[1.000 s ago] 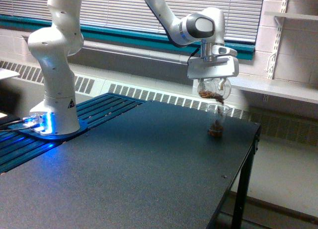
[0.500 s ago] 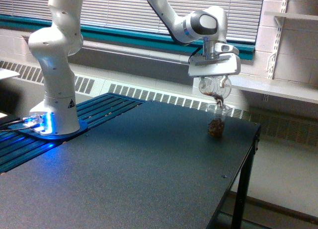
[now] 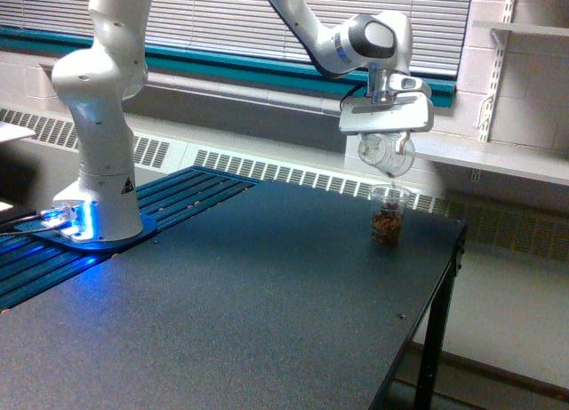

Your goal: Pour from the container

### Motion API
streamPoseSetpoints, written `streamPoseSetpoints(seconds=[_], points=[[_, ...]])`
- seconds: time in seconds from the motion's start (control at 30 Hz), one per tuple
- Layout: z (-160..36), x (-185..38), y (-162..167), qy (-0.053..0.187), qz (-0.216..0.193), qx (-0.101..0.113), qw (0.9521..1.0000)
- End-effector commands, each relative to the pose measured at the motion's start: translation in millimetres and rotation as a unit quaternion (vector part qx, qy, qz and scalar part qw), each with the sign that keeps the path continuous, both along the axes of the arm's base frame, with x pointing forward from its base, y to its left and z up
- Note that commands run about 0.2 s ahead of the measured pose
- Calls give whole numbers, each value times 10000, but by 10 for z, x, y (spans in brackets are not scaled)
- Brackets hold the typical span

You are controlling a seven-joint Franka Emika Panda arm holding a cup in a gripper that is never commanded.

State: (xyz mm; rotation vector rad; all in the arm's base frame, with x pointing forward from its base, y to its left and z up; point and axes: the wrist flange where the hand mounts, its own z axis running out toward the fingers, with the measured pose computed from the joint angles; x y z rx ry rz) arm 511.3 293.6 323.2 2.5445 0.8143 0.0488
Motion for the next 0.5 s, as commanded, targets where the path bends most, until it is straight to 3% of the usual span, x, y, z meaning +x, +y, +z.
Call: streamPoseSetpoints(seconds=[0.03, 0.5], points=[[36, 24, 66, 101, 133, -84, 9998], [63, 72, 17, 169, 95, 27, 9998]])
